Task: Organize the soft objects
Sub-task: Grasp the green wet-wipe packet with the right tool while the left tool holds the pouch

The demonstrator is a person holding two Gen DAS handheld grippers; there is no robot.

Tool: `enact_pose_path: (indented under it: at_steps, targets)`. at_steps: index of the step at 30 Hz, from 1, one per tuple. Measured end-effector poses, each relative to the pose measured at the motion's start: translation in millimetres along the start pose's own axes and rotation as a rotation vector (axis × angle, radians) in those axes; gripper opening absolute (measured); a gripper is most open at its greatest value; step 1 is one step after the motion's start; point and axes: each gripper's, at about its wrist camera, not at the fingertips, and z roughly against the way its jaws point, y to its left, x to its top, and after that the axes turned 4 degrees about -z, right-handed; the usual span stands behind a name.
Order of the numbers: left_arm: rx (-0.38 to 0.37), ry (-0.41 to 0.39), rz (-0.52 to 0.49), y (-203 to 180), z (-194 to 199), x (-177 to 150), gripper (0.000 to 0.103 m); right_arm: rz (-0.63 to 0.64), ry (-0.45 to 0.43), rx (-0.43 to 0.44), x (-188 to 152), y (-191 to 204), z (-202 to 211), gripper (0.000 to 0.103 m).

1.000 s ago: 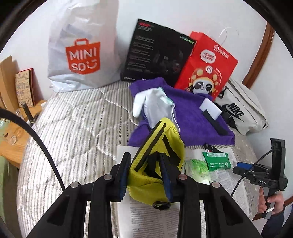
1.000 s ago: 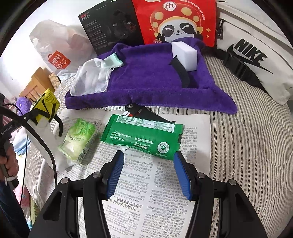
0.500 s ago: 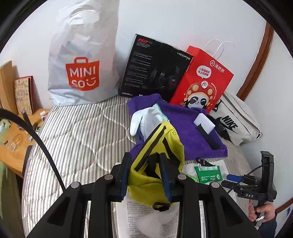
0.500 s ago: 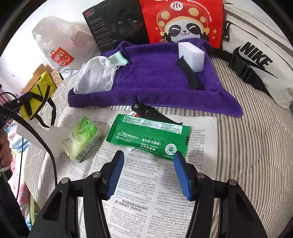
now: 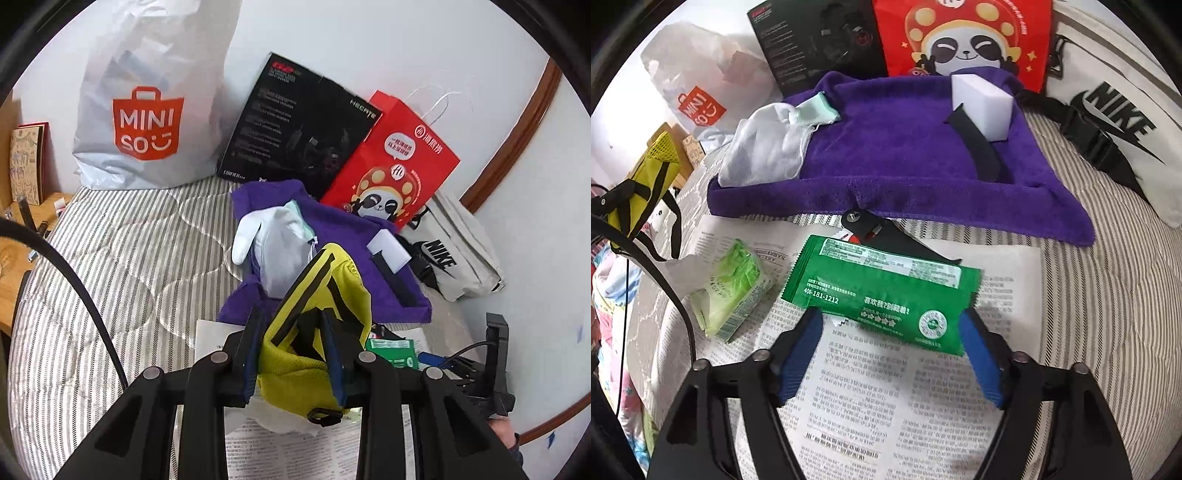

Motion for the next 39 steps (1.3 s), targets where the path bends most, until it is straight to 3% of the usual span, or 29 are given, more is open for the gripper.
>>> enact_pose_path:
  at_steps: [5, 10, 14, 19, 24, 30, 32, 34, 36, 39]
  targets:
    - [0.000, 0.021, 0.005, 1, -7, -4, 0.030, 0.023, 0.013, -0.018, 4, 8, -14, 0.079]
    - [0.012, 0.024, -0.011, 5, -1, -6, 0.030, 0.097, 0.007, -0.074, 10, 22, -24, 0.091]
    - [0.006, 0.029, 0.003, 10, -1, -8, 0.030, 0.146, 0.017, -0.084, 7, 34, -26, 0.094]
    - [-0.005, 0.054, 0.003, 10, -10, -14, 0.030, 0.100, 0.007, -0.094, 9, 39, -29, 0.100]
    - [-0.016, 0.069, -0.016, 7, -14, -17, 0.030, 0.154, 0.007, -0.164, 7, 47, -35, 0.102]
    - [-0.024, 0.067, -0.002, 11, -15, -18, 0.030, 0.115, -0.045, -0.179, 11, 47, -39, 0.103]
    - [-0.025, 0.072, 0.000, 12, -15, -19, 0.030, 0.122, -0.058, -0.172, 9, 45, -36, 0.098]
    - [-0.022, 0.074, 0.002, 14, -15, -21, 0.030, 0.130, -0.072, -0.166, 6, 41, -30, 0.083]
    - [-0.022, 0.075, 0.008, 16, -15, -22, 0.030, 0.132, -0.066, -0.139, 3, 35, -23, 0.078]
    - [-0.023, 0.078, 0.023, 20, -16, -24, 0.030, 0.133, -0.054, -0.082, -2, 34, -16, 0.051]
